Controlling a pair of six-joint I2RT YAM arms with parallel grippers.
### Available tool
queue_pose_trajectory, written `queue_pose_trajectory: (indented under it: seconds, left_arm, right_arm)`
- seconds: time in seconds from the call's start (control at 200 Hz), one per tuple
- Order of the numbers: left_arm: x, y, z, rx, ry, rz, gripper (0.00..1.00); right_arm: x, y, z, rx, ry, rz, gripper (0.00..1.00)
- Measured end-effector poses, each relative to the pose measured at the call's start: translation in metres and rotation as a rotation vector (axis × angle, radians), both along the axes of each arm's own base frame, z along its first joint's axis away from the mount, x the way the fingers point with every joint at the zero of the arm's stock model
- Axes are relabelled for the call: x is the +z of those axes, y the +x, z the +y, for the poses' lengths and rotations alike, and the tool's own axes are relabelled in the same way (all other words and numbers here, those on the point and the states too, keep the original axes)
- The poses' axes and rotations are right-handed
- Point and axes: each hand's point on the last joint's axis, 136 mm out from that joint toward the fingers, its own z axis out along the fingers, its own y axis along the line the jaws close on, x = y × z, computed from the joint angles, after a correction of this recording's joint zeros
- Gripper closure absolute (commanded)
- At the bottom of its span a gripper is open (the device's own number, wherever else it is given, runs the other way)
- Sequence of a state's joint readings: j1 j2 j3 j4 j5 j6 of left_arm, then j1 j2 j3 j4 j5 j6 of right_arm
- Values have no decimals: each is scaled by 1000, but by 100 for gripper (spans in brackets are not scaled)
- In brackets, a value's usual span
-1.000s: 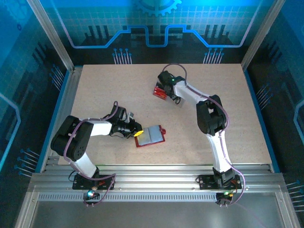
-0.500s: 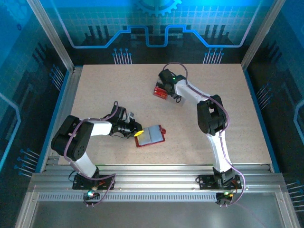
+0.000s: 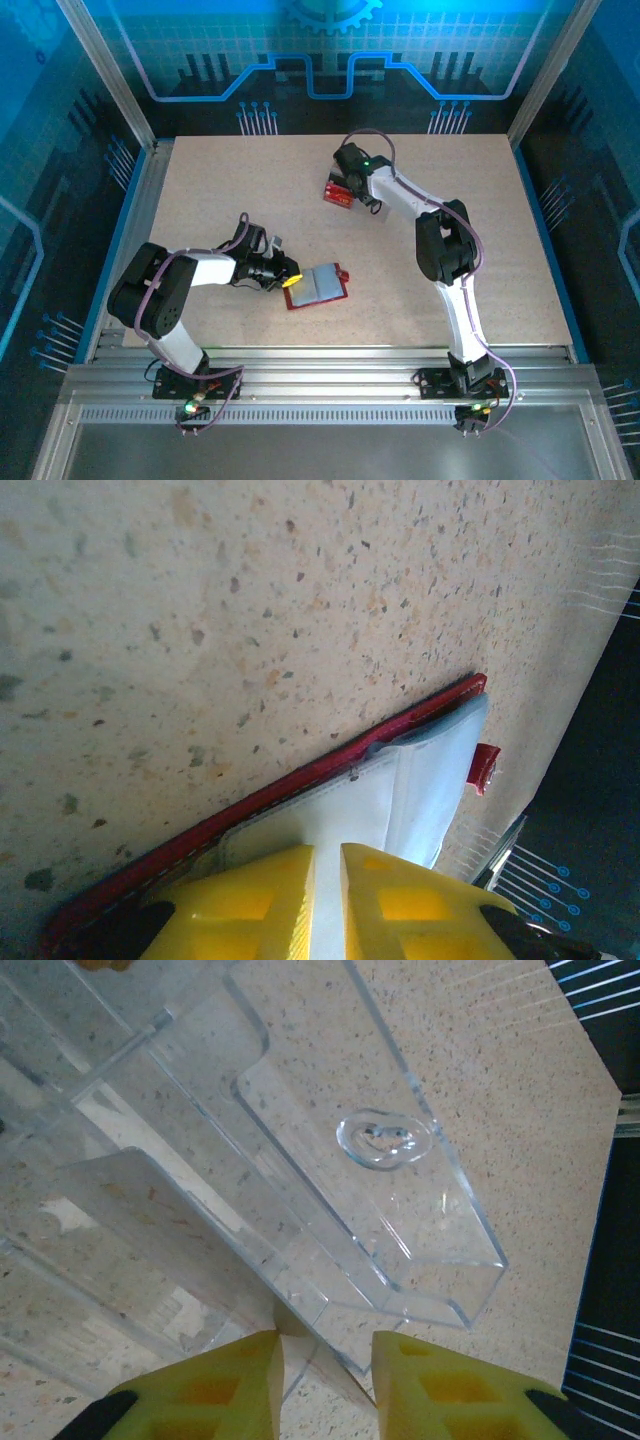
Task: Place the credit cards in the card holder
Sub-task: Pick up the credit card from the storage box.
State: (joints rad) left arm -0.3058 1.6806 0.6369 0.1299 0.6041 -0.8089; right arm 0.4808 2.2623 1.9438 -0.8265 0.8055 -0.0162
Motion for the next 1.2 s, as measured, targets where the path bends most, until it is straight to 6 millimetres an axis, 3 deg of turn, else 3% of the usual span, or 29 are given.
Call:
queue_pose_trajectory:
  seconds: [0.375, 0.71, 0.865, 1.021, 1.196]
  left_arm:
    - [0, 0, 0, 0, 0, 0, 84]
    - [0, 0, 0, -1, -1, 0, 84]
    - [0, 0, 0, -1, -1, 0, 84]
    - [0, 0, 0, -2, -2, 0, 84]
    - [0, 0, 0, -4, -1, -2, 84]
  right_arm:
    - [8, 3, 2, 11, -1, -5, 87]
    - [4, -9, 9, 35, 58, 67, 100]
    - [10, -21, 20, 59, 147, 113, 100]
    - [33, -35, 32, 80, 267, 106, 100]
    - [58, -84, 46, 120, 508, 108, 100]
